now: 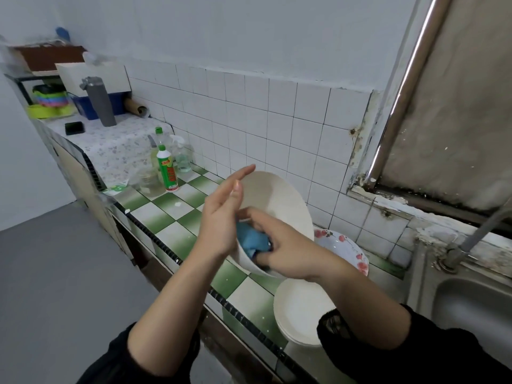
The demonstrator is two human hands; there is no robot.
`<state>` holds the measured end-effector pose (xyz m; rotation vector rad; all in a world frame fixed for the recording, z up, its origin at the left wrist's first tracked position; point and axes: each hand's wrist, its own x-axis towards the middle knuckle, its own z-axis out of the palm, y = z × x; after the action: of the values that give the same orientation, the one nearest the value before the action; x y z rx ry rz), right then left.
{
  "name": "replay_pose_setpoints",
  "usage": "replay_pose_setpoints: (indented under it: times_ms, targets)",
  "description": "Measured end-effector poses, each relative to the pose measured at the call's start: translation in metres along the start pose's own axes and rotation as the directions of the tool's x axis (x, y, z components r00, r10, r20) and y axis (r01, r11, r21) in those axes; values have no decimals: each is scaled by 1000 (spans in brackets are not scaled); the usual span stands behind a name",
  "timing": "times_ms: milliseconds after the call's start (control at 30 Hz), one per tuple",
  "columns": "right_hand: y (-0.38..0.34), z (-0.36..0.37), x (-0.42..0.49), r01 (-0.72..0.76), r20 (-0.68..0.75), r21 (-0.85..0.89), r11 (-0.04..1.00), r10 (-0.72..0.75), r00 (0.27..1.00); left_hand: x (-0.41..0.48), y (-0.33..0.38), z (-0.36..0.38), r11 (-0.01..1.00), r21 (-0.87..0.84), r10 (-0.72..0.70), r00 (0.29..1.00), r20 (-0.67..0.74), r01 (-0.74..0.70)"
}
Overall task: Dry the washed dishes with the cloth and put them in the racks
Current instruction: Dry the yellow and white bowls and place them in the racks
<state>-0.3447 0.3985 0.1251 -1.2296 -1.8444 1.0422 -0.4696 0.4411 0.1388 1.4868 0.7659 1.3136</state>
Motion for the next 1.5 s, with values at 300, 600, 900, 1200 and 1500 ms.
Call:
replay_pose_setpoints:
  times_ms: [300,600,900,1200,1500]
  targets:
    - [-10,-48,-29,152,-380,333,931,-16,925,35,-22,-20,972,-137,-209,970,-119,193]
    - [8,-49,-80,149,-792,478,866,351,499,76,-15,-6,686,-385,-636,765,95,618]
    - [11,-52,-127,-299,-792,-379,876,-139,595,59,4,63,527,-183,-646,531,548,830]
    - [7,-46,-216,-273,-923,-305,913,-212,321,-2,30,135,734,74,-488,447,750,675]
    - [-5,-43,-358,-146,-988,-50,988,-28,155,-102,46,236,920,-75,-64,335,940,386]
